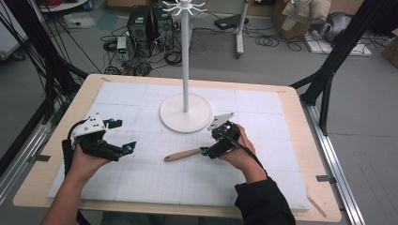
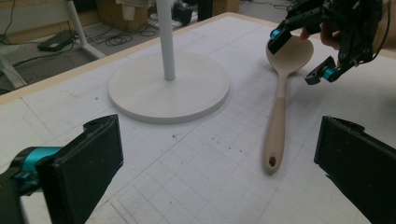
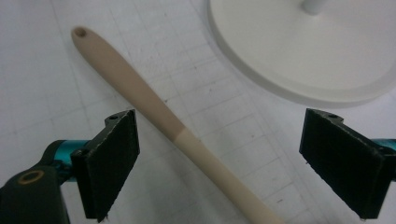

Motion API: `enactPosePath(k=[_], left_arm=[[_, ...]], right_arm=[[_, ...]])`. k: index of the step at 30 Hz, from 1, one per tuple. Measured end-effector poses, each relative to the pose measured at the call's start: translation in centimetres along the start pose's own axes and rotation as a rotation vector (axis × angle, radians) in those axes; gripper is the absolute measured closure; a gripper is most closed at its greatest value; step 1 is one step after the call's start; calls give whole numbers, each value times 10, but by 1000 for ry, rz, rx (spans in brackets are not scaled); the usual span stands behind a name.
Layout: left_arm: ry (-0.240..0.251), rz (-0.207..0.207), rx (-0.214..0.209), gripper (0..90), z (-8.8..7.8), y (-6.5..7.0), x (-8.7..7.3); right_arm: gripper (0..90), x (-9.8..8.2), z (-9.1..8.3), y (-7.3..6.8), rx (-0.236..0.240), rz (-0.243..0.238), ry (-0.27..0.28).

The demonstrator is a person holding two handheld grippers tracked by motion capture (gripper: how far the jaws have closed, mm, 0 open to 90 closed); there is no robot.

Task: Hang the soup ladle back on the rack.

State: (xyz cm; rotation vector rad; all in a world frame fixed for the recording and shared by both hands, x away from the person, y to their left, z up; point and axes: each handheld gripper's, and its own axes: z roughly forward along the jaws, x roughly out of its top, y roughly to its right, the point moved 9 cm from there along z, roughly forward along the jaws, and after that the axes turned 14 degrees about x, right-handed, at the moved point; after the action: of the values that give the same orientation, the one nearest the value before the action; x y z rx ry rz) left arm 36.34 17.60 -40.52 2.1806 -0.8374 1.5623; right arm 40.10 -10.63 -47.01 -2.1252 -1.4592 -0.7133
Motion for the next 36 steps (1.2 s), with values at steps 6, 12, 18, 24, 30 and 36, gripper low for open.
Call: enactPosePath(k=[6, 12, 18, 24, 30, 36], left_arm=[[2, 1, 6, 17, 1, -3, -3], [2, -6, 4, 17, 1, -4, -7], [8, 0, 4, 17, 1, -3, -7], [10, -2, 5, 17, -1, -3, -7], [15, -6, 10, 17, -2, -3, -8], [20, -8, 8, 17, -3, -3, -8]], right_arm=[[112, -10, 23, 3, 26, -8, -92], [208, -18, 33, 3, 52, -6, -165], [392, -19, 35, -1, 130, 18, -196], [522, -18, 33, -5, 145, 23, -214], [575, -17, 33, -10, 138, -20, -259], [635, -16, 31, -16, 132, -88, -327]])
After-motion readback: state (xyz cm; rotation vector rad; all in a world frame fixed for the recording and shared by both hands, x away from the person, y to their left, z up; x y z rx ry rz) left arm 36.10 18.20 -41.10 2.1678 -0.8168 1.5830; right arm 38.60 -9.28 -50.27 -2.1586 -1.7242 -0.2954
